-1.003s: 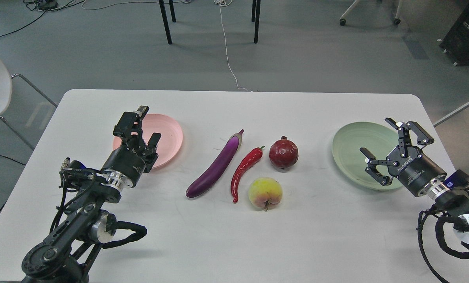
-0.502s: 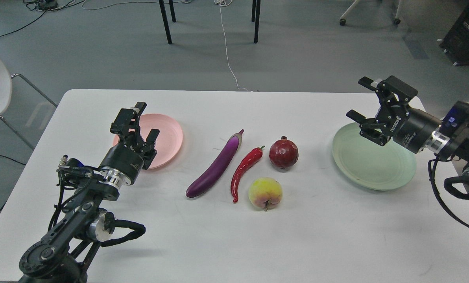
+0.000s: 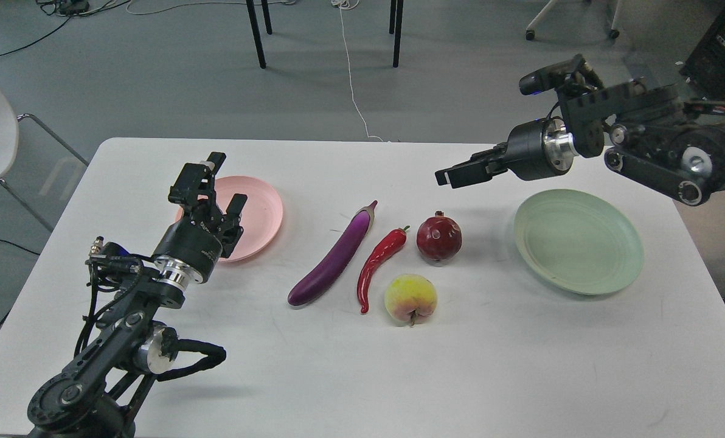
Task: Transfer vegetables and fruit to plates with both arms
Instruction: 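Raise the right gripper and move it over the red pomegranate, then grasp the red pomegranate with the right gripper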
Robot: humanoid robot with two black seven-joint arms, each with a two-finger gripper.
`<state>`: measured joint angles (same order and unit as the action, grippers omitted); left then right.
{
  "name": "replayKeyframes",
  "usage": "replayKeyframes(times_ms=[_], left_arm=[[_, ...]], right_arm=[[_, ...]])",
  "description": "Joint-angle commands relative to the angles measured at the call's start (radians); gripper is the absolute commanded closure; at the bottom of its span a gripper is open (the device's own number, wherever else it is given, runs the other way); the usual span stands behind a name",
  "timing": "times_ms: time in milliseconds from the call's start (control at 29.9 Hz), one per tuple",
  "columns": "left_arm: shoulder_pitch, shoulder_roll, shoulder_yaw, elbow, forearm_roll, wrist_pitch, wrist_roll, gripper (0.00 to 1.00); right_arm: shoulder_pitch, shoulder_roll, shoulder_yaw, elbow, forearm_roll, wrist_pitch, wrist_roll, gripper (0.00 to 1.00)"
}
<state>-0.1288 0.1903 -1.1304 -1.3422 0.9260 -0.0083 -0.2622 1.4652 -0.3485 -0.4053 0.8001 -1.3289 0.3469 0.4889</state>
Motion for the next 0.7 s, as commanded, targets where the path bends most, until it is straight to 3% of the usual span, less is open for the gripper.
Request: replayKeyframes(times_ms=[0,167,669], left_arm=[[0.001,0.004,-0.005,-0.003,0.001,0.001,-0.003,0.02],[0.006,0.006,-0.017,-0.012,0.001,0.001,-0.003,0.02],[0.011,0.005,-0.019,-0.018,0.001,0.001,-0.005,0.02]], right_arm=[[0.004,0.11,-0.082,-0.094,-0.055,-0.028,0.0,0.02],[-0.022,0.166,-0.18,-0.108,-0.056,-0.088,0.0,0.03],[-0.089,0.183,-0.188,-0.105,-0.055,-0.128,0.0,0.04]])
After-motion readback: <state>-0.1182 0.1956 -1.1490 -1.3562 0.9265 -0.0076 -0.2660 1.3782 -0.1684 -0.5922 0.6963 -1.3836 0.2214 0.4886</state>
